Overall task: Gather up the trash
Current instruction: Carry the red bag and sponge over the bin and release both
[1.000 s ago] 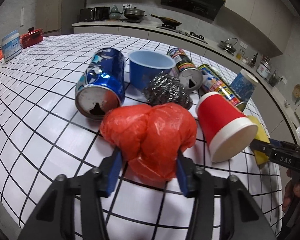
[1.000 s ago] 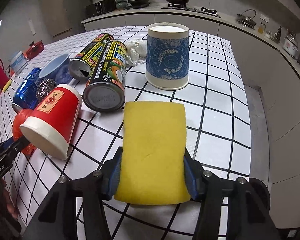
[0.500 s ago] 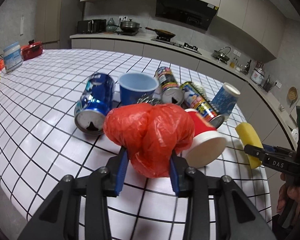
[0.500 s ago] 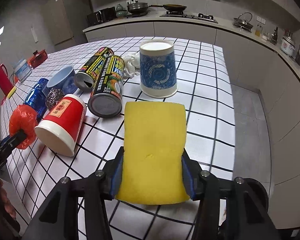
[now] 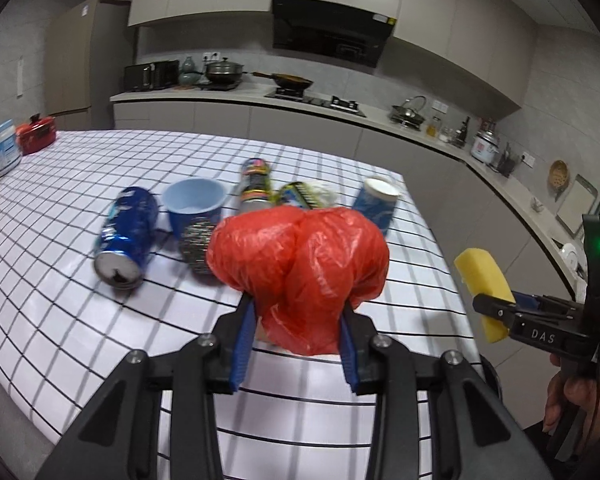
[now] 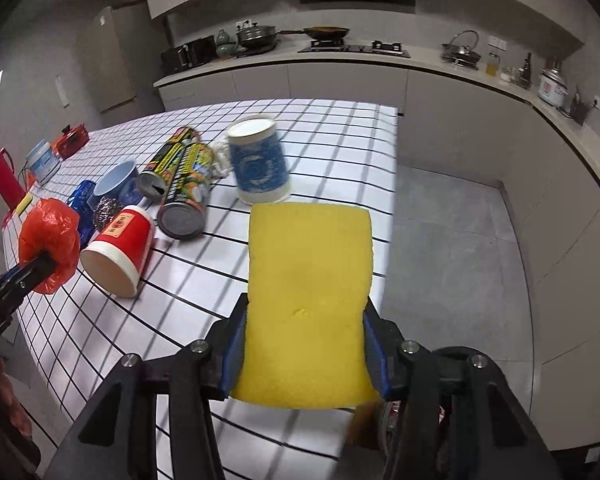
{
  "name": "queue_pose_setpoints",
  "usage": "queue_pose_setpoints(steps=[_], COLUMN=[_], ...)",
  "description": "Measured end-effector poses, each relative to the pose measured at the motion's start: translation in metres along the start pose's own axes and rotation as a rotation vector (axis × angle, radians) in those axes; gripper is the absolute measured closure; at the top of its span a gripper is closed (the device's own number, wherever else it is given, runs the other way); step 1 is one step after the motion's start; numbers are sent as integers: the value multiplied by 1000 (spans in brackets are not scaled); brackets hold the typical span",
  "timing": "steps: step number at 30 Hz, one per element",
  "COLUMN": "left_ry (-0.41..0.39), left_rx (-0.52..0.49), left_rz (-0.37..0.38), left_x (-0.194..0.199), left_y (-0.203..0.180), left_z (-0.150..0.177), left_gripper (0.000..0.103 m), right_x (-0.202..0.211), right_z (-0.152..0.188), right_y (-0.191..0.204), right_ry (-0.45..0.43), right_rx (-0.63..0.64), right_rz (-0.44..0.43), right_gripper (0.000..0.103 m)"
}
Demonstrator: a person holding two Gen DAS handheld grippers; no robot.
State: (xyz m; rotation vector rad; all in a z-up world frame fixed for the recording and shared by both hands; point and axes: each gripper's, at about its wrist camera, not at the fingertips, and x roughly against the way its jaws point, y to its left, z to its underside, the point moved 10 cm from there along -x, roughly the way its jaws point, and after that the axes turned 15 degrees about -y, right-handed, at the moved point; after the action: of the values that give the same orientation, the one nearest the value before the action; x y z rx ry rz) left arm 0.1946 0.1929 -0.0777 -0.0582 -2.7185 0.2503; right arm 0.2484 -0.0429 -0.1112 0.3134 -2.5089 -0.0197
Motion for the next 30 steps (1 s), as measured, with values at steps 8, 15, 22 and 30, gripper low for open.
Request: queue_pose_setpoints(steps=[8,15,22,30], left_ry=[22,35,58,87], left_rx=[-33,-62,-92,-126], left_rz=[52,99,155,201], left_x=[-1,2,1,-2], left_y=[-51,-100,-148,-197], left_z=[14,26,37,53], left_gripper=[64,65,64,64], right_x=[31,56,76,93], right_z=[11,25,39,61], right_y=[-49,-92,-135,-176], right_ry=[-10,-10,-4,9], right_rx=[-30,-55,-90,-121], right_rz=[47,86,123,153], right_gripper=[50,50,50,50])
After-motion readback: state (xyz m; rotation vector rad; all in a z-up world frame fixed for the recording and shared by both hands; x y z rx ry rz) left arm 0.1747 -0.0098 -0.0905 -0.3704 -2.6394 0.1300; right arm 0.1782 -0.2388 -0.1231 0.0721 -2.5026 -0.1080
